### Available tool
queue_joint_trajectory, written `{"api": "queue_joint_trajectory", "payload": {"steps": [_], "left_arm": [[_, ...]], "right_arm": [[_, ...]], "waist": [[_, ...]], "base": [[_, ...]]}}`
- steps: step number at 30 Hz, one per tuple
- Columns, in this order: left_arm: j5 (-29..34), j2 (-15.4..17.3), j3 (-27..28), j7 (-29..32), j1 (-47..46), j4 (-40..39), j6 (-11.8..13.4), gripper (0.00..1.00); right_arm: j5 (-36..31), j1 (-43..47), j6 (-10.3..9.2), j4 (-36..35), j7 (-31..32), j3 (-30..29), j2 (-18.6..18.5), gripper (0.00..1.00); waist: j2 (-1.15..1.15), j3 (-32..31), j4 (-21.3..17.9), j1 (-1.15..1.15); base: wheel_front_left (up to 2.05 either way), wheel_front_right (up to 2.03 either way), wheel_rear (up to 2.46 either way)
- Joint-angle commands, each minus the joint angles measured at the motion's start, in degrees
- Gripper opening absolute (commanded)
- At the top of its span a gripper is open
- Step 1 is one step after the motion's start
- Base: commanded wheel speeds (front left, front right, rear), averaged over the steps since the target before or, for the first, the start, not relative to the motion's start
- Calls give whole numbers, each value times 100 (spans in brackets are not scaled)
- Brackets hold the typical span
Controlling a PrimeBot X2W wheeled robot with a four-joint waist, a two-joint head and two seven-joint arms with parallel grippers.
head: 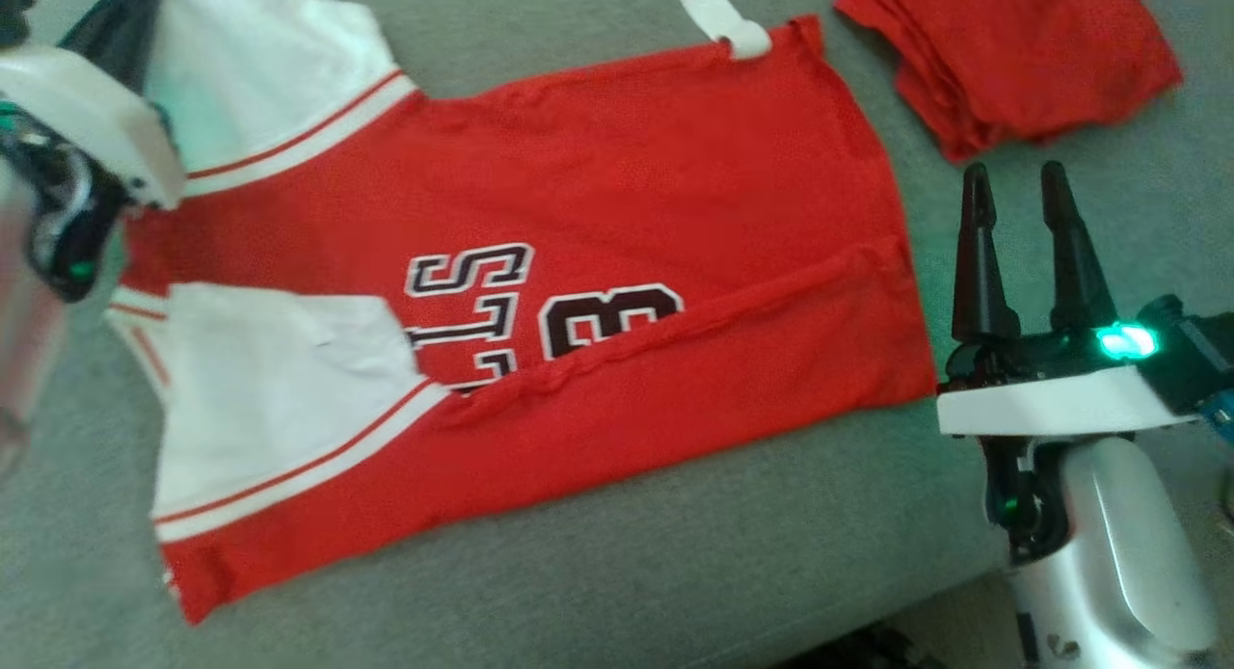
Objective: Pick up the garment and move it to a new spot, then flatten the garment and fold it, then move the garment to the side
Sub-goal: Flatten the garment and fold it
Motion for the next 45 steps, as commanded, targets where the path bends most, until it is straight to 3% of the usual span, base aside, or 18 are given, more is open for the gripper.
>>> {"api": "queue_joint_trajectory", "payload": {"steps": [1, 6, 13, 18, 27, 38, 39, 40, 45], "left_arm": [[14, 126, 166, -305, -107, -167, 9, 0], [195, -195, 10, -1156, 132, -504, 9, 0], [117, -299, -268, -1493, 849, -1462, 40, 0], [187, -293, -419, -1551, 1286, -2207, 267, 0], [320, -246, -628, -1428, 1628, -3088, 625, 0], [353, -229, -635, -1334, 1501, -3290, 711, 0], [353, -229, -633, -1323, 1484, -3278, 716, 0], [353, -229, -629, -1315, 1466, -3261, 724, 0], [349, -201, -545, -1314, 1385, -3133, 835, 0]], "right_arm": [[-134, -91, -4, -107, -60, 28, -39, 100], [-844, -232, -4, 47, 431, -393, -39, 100], [-1523, -768, -4, 512, 1717, -983, -39, 100], [-1873, -1334, -4, 1126, 2486, -1299, -100, 100], [-2246, -2340, -4, 2821, 3129, -1896, -387, 100], [-2862, -3191, -4, 4108, 2994, -2359, -508, 100], [-2895, -3244, -4, 4228, 3009, -2362, -529, 37], [-2934, -3292, -4, 4324, 3006, -2356, -544, 0], [-2962, -3524, -4, 4568, 2777, -2215, -572, 0]], "waist": [[0, -304, 360, 0], [0, -683, 988, 0], [0, -1024, 1759, 0], [0, -1064, 2113, 0], [0, -889, 2398, 0], [0, -608, 2469, 0], [0, -601, 2471, 0], [0, -599, 2468, 0], [0, -628, 2386, 0]], "base": [[0, 0, 0], [0, 0, 0], [0, 0, 0], [0, 0, 0], [0, 0, 0], [0, 0, 0], [0, 0, 0], [0, 0, 0], [0, 0, 0]]}}
